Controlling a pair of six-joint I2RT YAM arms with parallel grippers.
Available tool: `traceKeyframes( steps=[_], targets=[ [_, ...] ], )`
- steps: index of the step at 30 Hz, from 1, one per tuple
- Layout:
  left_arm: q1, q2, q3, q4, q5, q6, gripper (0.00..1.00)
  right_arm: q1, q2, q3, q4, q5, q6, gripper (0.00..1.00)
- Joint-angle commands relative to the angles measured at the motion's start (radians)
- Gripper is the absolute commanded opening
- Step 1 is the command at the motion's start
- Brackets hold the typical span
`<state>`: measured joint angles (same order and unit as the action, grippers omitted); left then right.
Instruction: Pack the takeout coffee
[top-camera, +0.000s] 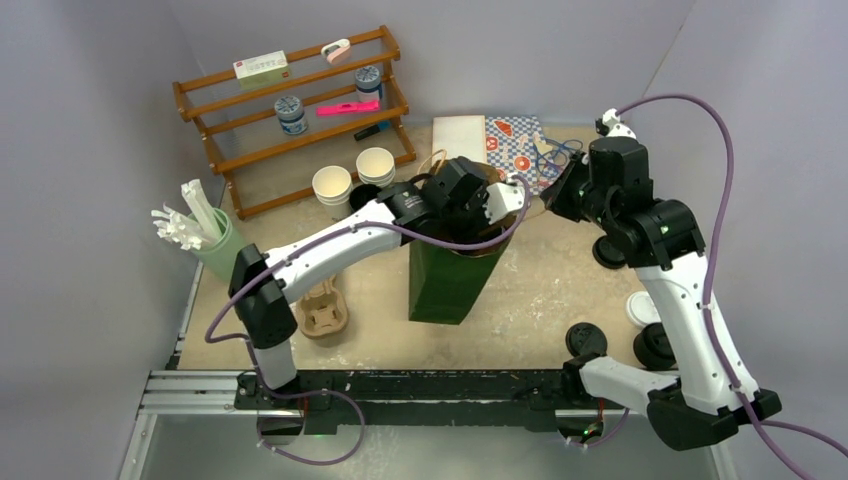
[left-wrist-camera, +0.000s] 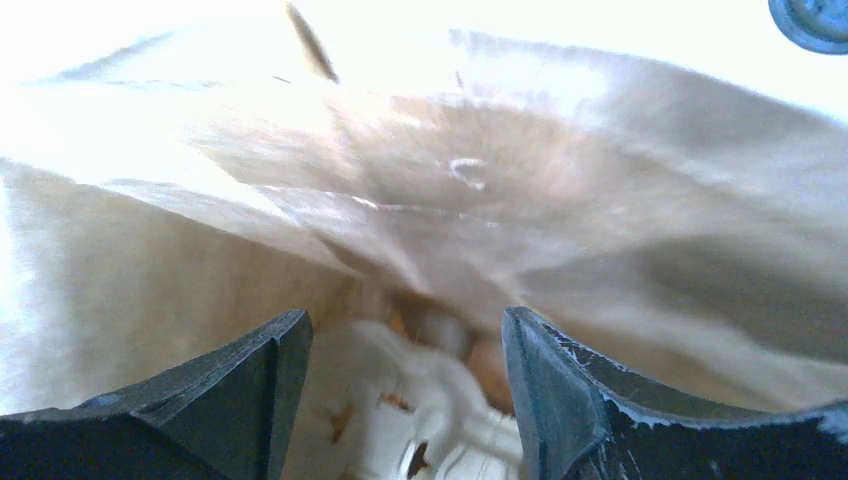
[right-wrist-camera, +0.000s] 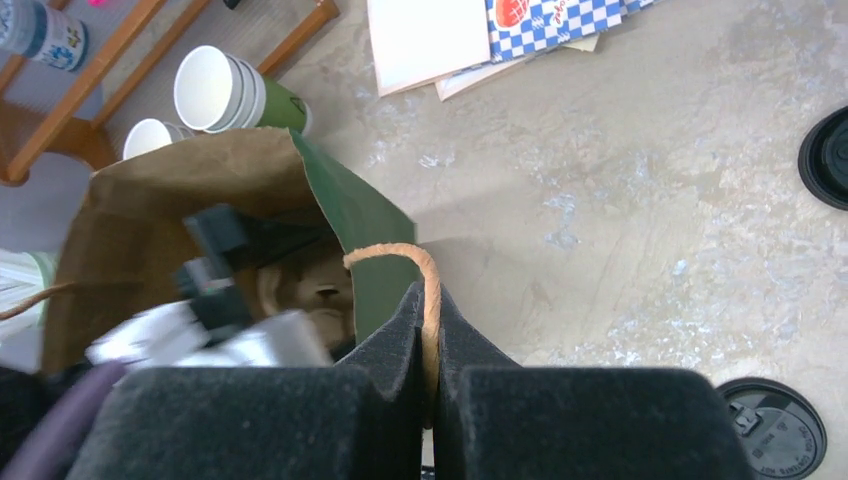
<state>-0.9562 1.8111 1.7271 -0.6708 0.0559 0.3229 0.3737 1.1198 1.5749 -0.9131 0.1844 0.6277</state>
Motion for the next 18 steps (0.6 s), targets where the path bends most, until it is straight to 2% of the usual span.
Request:
traceKeyframes(
  steps=[1, 10, 18],
  targets=[
    [-0.004, -0.093, 0.043, 0.066, -0.017, -0.095, 0.72, -0.004, -0.032, -0.037, 0.034, 0.002, -0.02, 0.0],
    [0.0, -0.233, 0.026, 0.294, 0.005, -0.331, 0.68, -0.004, -0.047, -0.091, 0.084, -0.127, -0.044, 0.0],
    [0.01, -0.399, -0.244, 0.828, 0.047, -0.676, 0.63, -0.004, -0.066, -0.16, 0.167, -0.271, -0.043, 0.0]
  ],
)
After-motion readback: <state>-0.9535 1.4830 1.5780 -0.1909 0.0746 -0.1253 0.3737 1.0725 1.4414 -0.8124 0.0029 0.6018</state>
